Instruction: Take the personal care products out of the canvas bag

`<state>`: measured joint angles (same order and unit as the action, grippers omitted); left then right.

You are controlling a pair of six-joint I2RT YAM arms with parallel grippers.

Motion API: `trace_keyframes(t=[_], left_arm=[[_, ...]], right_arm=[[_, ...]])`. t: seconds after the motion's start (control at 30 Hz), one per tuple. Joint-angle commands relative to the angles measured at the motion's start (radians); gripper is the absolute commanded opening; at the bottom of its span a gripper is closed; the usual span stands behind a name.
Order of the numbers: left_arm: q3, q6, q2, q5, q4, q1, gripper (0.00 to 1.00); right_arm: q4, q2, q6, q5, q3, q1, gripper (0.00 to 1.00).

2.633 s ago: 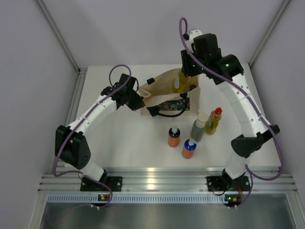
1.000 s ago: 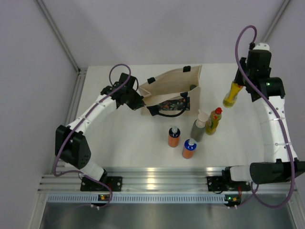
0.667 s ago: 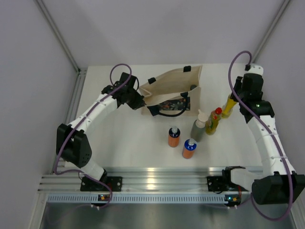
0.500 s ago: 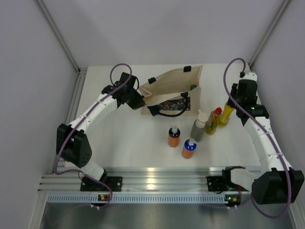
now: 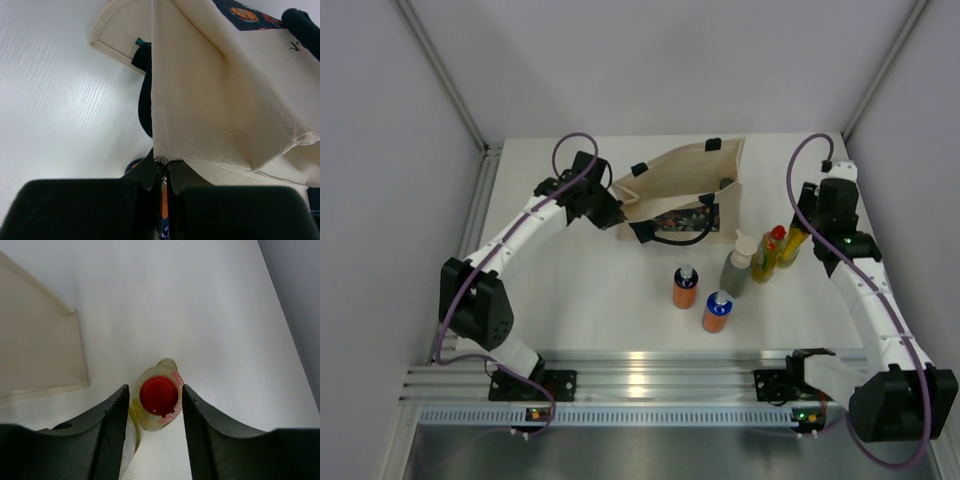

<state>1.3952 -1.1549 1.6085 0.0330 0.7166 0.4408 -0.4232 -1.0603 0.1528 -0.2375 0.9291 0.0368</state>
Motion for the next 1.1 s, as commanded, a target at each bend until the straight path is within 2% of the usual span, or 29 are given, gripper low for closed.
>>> trace_keyframes(t=[0.0, 0.13, 0.23, 0.33, 0.37, 0.47, 0.5, 0.6, 0.7, 0.8, 0.93, 1.07], left_arm=[[0.021, 0.017, 0.031, 0.054, 0.024, 0.006, 0.0], [0.03, 0.021, 0.037, 0.059, 0.023, 0.007, 0.0], [0.037, 0.032, 0.037, 0.058, 0.021, 0.006, 0.0], [0.047, 0.038, 0.034, 0.053, 0.021, 0.007, 0.0], [0.047, 0.04, 0.031, 0.047, 0.023, 0.007, 0.0], [0.05, 0.035, 0.03, 0.039, 0.021, 0.007, 0.0], [0.051, 0.032, 0.03, 0.035, 0.02, 0.007, 0.0], [0.054, 0.011, 0.024, 0.036, 0.02, 0.007, 0.0], [0.051, -0.029, 0.021, 0.041, 0.018, 0.007, 0.0], [0.057, -0.066, 0.021, 0.067, 0.017, 0.007, 0.0], [0.048, -0.101, -0.013, 0.059, 0.017, 0.007, 0.0], [0.028, -0.134, -0.042, 0.013, 0.018, 0.007, 0.0]], right_arm=[[0.107, 0.043, -0.025, 0.001, 0.05, -0.005, 0.46], [0.06, 0.022, -0.03, 0.004, 0.108, -0.005, 0.55], [0.011, 0.0, -0.022, 0.02, 0.186, -0.005, 0.55], [-0.045, -0.038, 0.042, 0.101, 0.299, -0.003, 0.51], [-0.048, -0.046, 0.094, 0.174, 0.322, 0.005, 0.5], [-0.068, -0.104, 0.139, 0.152, 0.431, 0.132, 0.47], [-0.101, -0.13, 0.142, 0.142, 0.471, 0.22, 0.46], [-0.181, -0.26, 0.157, 0.1, 0.705, 0.38, 0.44], [-0.276, -0.41, 0.168, 0.07, 0.856, 0.484, 0.43], [-0.385, -0.582, 0.172, 0.032, 1.012, 0.523, 0.43], [-0.472, -0.644, 0.208, -0.045, 1.001, 0.525, 0.43], [-0.483, -0.581, 0.251, -0.178, 0.872, 0.522, 0.43]])
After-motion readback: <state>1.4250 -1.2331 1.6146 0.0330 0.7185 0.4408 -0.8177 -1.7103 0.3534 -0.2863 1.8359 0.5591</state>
